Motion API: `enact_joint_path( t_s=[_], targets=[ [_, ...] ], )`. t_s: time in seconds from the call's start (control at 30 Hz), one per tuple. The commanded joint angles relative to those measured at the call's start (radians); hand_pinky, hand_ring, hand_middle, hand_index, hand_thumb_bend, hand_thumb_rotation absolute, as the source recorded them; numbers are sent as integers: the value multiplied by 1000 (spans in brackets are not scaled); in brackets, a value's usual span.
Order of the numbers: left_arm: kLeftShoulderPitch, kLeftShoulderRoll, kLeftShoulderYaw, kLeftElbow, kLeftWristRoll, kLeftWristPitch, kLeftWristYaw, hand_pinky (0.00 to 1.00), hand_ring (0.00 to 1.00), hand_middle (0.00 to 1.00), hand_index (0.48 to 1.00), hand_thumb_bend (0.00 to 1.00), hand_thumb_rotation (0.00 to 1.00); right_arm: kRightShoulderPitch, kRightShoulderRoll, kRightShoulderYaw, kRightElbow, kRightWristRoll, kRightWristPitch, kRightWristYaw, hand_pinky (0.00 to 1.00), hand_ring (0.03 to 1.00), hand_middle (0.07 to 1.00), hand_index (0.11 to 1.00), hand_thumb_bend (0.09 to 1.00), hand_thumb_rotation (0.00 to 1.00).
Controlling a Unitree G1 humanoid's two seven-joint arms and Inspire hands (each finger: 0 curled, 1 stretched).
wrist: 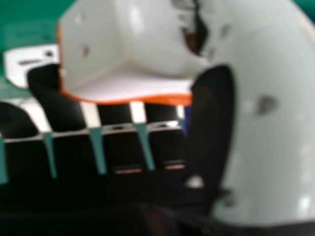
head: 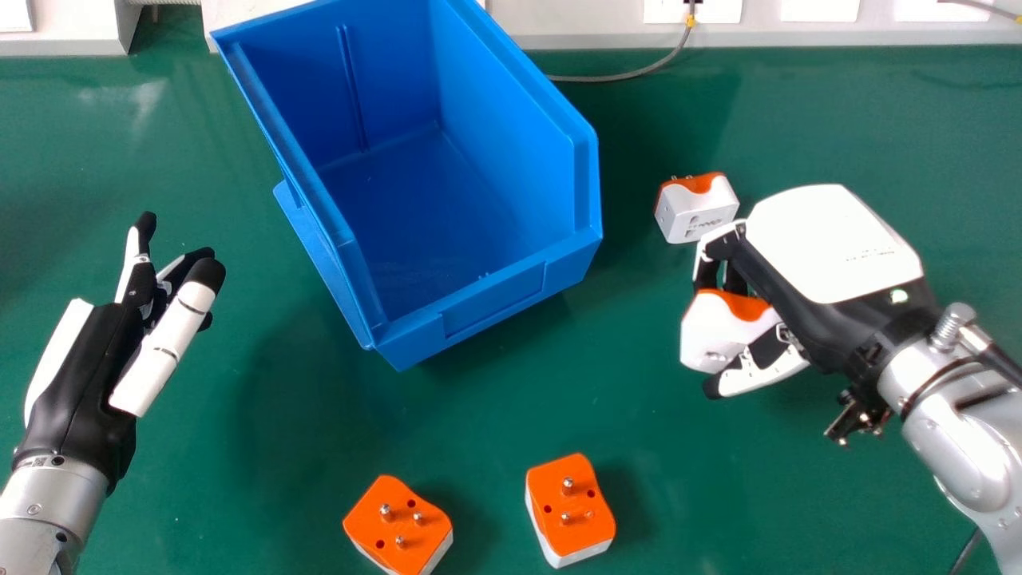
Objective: Pick all objects and put in blue box
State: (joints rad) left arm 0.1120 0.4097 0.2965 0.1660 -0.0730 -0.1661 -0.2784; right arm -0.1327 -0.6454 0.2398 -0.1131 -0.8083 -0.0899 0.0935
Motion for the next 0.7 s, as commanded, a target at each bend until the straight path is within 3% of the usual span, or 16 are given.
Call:
enact_joint_path(
  t_s=[0.0,0.47,0.67],
  targets=[
    [-16,9,-1,-6,4,-14,7,855,915,927,947,626,858,-13,20,-33,-87,24,-8,-5,103,146,217,469,487,154],
    [-47,-6,-22,18,5,-24,24,853,907,922,946,625,845,-144,162,-20,-227,89,-76,29,44,85,140,469,487,153],
    [-59,-13,-35,23,6,-22,32,849,903,920,946,614,841,-263,246,5,-152,90,-99,19,46,87,145,469,487,152]
  ],
)
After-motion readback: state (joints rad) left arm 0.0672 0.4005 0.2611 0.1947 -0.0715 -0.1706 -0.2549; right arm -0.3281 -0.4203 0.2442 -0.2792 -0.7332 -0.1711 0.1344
